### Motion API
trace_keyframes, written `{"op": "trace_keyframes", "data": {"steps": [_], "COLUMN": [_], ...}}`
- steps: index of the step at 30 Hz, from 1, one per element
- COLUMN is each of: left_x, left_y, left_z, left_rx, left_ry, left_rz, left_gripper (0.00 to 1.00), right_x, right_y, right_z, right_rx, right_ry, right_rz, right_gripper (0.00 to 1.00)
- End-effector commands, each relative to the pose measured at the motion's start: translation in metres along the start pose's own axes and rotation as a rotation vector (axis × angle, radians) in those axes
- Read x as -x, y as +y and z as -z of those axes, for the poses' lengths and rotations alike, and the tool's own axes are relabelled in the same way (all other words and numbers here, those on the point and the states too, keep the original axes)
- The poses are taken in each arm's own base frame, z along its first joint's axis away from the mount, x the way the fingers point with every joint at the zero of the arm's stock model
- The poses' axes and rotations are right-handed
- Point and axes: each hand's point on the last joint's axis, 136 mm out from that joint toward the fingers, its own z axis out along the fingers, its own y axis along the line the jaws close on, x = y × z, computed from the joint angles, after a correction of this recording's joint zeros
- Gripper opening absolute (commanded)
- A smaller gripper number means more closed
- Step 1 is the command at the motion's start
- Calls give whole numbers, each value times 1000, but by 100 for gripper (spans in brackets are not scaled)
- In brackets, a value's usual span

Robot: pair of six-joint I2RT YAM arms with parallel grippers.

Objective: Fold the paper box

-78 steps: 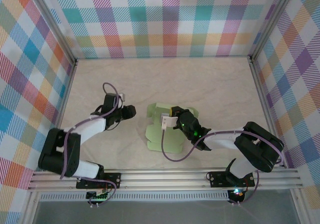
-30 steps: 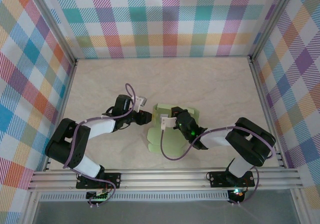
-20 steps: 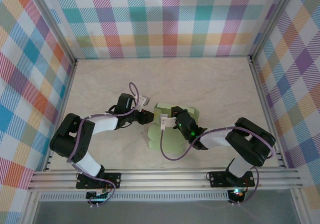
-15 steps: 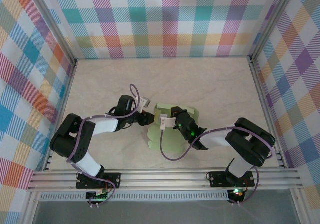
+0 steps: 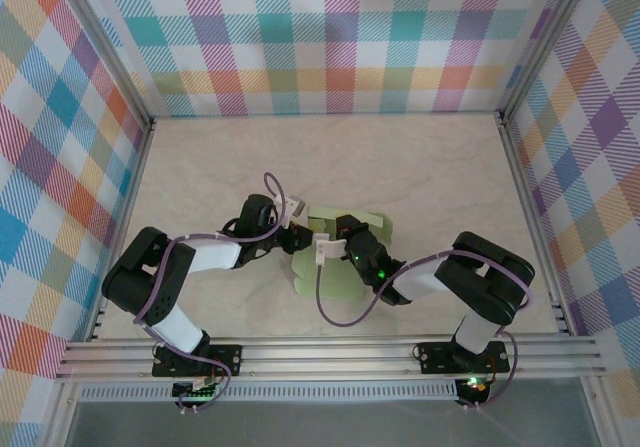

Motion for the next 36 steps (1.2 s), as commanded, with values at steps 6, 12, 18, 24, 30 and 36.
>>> {"op": "trace_keyframes", "data": {"steps": [6,12,18,24,30,36], "left_x": [-4,-1,4,9,17,24], "left_y": [-1,7,9,11,10,7], "left_z": [-8,-7,-7,-9,-11,-10], "left_rx": [72,148,206,264,281,285], "left_ry": [-65,-109,-147,-191,-225,-238], "left_rz": [-1,-13,-28,-45,-43,-57], "left_gripper": [30,31,30,30,30,28], "right_x": [14,18,22,22,22,22], "right_y": [-3,1,4,10,13,17], "right_z": [3,2,3,3,3,1], "right_rx": [-64,-92,-100,-90,-83,-78], "right_ry": [-33,-29,-30,-35,-31,-30], "right_rz": [16,14,-2,-19,-12,-5], "right_gripper": [0,0,0,0,0,0]}}
